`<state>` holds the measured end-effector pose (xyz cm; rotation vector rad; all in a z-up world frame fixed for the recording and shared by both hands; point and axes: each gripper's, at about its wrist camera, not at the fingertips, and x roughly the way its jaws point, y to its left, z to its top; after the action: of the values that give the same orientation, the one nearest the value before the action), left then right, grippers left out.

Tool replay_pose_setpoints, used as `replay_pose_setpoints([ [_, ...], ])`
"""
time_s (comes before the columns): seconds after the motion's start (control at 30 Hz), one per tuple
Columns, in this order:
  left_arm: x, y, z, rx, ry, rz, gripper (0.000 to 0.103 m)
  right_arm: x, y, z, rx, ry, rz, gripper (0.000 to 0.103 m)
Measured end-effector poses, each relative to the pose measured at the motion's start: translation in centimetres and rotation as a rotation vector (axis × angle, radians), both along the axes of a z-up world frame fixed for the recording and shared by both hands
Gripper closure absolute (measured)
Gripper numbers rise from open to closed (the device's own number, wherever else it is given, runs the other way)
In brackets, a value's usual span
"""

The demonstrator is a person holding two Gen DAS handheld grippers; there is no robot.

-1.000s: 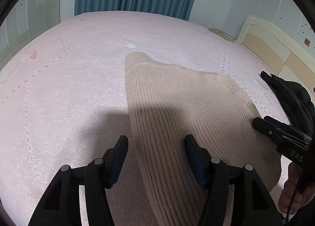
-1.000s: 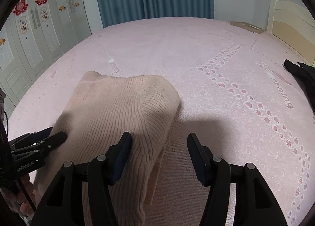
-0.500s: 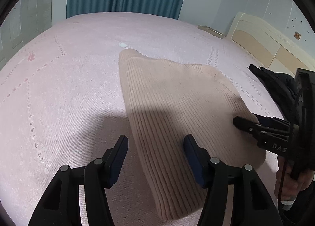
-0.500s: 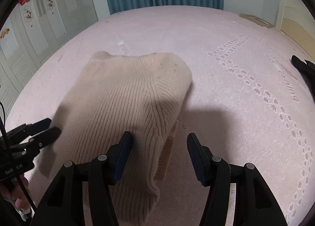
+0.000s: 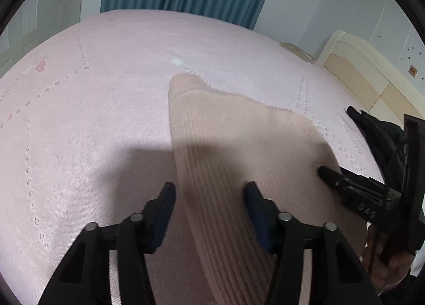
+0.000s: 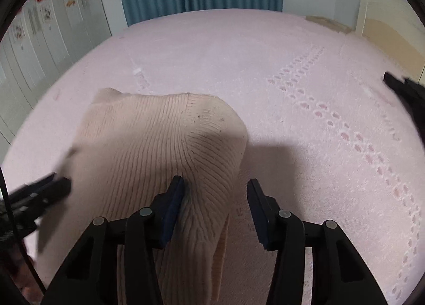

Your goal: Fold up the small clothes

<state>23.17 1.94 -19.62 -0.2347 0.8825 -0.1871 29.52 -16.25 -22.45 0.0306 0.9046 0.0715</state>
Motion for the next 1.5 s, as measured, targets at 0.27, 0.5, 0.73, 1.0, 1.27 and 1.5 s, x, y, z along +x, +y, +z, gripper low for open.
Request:
replay_pose_setpoints([
  [0.27, 5.3, 2.0, 0.3, -0.072, 0.042, 0.027, 0.058, 1.1, -1.1, 0.2, 0.101, -0.007, -0.013, 0.055],
  [0.5, 10.4, 3.0, -2.8, -0.211, 0.106, -0.028, 0.067, 1.1, -0.6, -0.2, 0.08, -0.001, -0.013, 0.055],
  [0.73, 11.8, 3.0, -3.3, -0.182, 0.077, -0.008, 0.065, 0.8, -0.3, -0.1, 0.059, -0.019, -0.015, 0.055],
  [1.0, 9.4, 2.1, -1.0, -0.023, 0.025, 0.011, 0.058, 1.0, -0.7, -0.1, 0.061, -0.022, -0.033, 0.055],
  [1.27, 3.6, 0.5, 0.1, 0.066, 0.037, 0.023, 0.058, 0.7, -2.5, 0.5, 0.145, -0.034, -0.064, 0.055],
  [1.5, -1.9, 0.9, 1.0, -0.014, 0.031, 0.099, 0.058, -1.2, -2.9, 0.5, 0.141, -0.012, -0.052, 0.055],
])
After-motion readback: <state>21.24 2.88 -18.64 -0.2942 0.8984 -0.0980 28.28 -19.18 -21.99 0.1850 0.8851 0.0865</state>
